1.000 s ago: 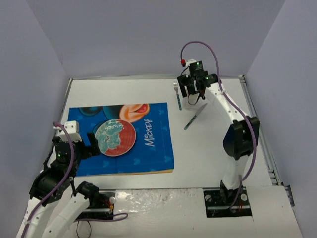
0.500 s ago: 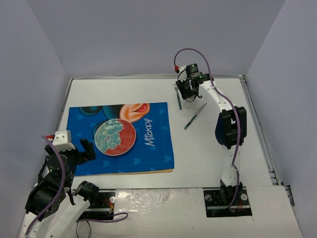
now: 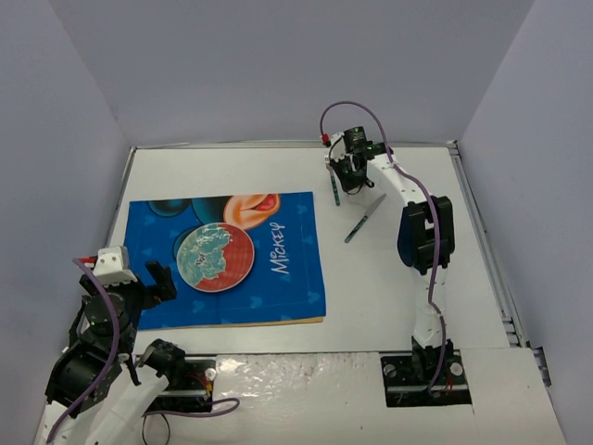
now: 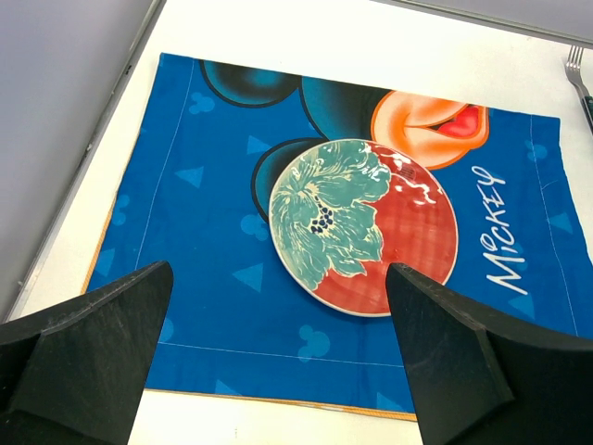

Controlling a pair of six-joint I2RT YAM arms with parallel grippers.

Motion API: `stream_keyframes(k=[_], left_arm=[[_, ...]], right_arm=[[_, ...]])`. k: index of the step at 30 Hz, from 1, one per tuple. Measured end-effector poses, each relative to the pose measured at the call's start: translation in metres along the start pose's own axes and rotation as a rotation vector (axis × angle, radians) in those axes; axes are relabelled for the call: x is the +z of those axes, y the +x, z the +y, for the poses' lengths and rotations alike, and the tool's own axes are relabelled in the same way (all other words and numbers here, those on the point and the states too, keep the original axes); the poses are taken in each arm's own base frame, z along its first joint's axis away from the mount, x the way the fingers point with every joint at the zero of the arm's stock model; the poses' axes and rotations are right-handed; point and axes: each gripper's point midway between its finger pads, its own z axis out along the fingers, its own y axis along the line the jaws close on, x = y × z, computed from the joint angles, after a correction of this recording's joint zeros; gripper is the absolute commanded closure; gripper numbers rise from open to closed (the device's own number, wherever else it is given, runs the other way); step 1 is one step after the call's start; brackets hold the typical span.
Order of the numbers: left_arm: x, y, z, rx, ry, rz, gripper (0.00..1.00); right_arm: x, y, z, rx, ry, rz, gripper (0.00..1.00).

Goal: Set the dinner table for one person

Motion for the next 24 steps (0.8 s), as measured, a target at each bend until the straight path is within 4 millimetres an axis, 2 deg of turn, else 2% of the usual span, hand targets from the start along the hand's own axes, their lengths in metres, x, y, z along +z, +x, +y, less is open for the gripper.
stream_keyframes(k=[6,8,13,16,20,24], left_arm=[[0.000,0.000,0.000,0.000,0.000,0.000,0.03],[0.000,0.000,0.000,0.000,0.000,0.000,0.03],[0.000,0.000,0.000,0.000,0.001,0.001,0.03],[0.001,0.003,0.000,0.003,0.001,0.006,0.03],[0.002,0.004,-0.001,0.005,0.001,0.009,0.03],[0.002,0.004,-0.001,0.005,0.002,0.009,0.03]], right_arm=[[-0.008,-0.002,0.012,-0.064,-0.031,0.006,1.00],[-0.016,-0.008,0.024,-0.100,-0.066,-0.003,1.00],[-0.038,-0.036,0.074,-0.224,-0.151,-0.060,1.00],[-0.048,-0.051,0.114,-0.305,-0.209,-0.098,1.00],[-0.057,-0.055,0.160,-0.399,-0.272,-0.114,1.00],[-0.061,-0.056,0.185,-0.466,-0.307,-0.118,1.00]])
